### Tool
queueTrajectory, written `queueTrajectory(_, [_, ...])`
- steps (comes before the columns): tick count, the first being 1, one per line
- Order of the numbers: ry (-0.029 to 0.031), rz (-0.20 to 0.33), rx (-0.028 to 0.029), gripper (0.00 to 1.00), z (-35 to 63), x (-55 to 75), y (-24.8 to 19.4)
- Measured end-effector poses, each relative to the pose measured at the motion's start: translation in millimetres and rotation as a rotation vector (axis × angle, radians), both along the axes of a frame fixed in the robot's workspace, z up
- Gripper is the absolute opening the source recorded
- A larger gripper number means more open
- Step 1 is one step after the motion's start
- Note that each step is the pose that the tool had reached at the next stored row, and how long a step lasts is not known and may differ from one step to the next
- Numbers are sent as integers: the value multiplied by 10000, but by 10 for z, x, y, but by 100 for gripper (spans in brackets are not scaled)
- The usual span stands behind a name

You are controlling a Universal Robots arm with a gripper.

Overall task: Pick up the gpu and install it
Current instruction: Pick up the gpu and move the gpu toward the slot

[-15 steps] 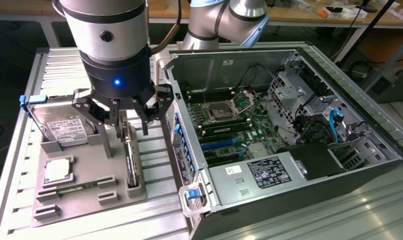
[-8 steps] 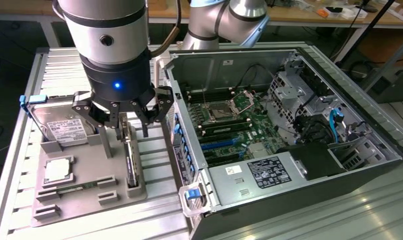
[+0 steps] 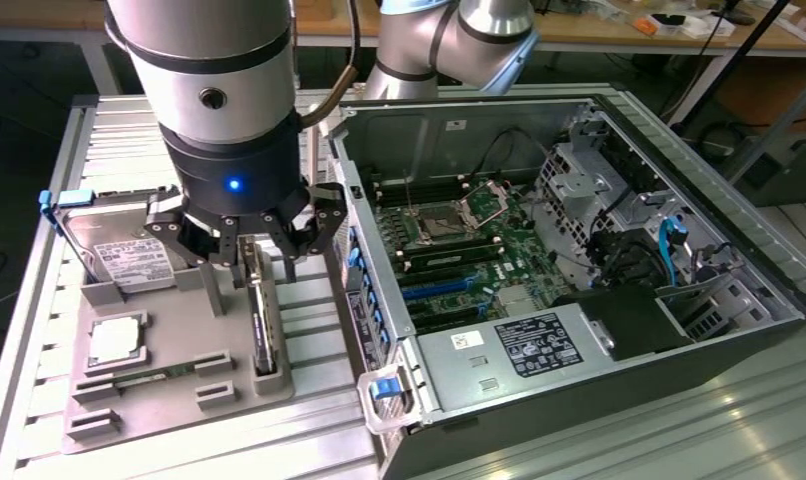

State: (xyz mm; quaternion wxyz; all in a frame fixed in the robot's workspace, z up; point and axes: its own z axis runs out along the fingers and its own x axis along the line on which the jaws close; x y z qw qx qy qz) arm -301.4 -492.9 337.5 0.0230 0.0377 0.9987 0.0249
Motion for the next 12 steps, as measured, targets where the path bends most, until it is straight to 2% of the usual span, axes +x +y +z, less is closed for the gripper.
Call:
queueTrajectory(6, [-64,0,0,48,-97,-38,-20])
queueTrajectory(12, [-104,0,0,48,-184,-72,-38])
